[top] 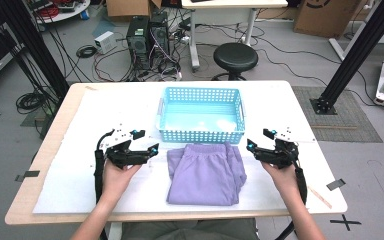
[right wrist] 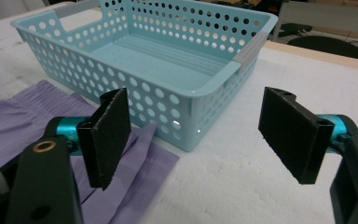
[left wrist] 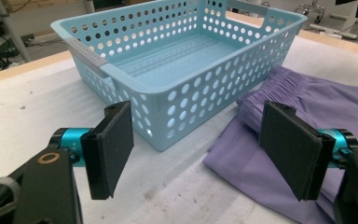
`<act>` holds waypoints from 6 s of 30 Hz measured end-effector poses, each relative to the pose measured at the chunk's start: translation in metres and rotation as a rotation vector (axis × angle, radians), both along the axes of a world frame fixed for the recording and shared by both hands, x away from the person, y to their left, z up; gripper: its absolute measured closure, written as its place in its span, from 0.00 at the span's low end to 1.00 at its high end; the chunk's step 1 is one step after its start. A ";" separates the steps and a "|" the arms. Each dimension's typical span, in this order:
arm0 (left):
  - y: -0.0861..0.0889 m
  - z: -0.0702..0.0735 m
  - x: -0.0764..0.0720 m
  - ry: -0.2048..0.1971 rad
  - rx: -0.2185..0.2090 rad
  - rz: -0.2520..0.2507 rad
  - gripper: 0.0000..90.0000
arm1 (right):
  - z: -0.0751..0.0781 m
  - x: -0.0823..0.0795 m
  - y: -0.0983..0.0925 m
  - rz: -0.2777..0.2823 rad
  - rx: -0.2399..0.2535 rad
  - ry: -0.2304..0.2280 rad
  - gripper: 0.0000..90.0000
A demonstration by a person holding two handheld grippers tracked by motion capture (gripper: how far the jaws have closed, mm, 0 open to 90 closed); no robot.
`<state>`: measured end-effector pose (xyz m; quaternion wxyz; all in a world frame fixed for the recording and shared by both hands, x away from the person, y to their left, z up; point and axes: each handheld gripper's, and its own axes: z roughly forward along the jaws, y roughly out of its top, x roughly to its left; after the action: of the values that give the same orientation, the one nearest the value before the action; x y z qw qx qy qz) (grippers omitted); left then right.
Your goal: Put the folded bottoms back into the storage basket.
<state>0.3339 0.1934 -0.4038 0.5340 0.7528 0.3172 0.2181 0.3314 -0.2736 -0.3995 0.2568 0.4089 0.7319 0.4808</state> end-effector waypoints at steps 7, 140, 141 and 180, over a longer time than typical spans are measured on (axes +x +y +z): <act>-0.010 -0.008 -0.020 0.002 -0.006 -0.024 0.30 | -0.007 -0.013 0.004 0.014 -0.030 0.003 0.29; -0.075 0.063 -0.012 0.230 -0.053 -0.061 0.93 | 0.059 -0.026 0.072 0.117 0.005 0.094 0.97; -0.076 0.066 -0.007 0.224 -0.049 -0.055 0.93 | 0.060 -0.022 0.073 0.112 0.006 0.092 0.97; -0.057 0.060 0.127 0.083 0.062 0.136 0.48 | 0.060 0.126 0.061 -0.079 -0.080 0.097 0.56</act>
<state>0.4609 0.1363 -0.3439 0.4807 0.7541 0.3825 0.2325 0.4575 -0.2122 -0.3392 0.2560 0.4496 0.7453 0.4204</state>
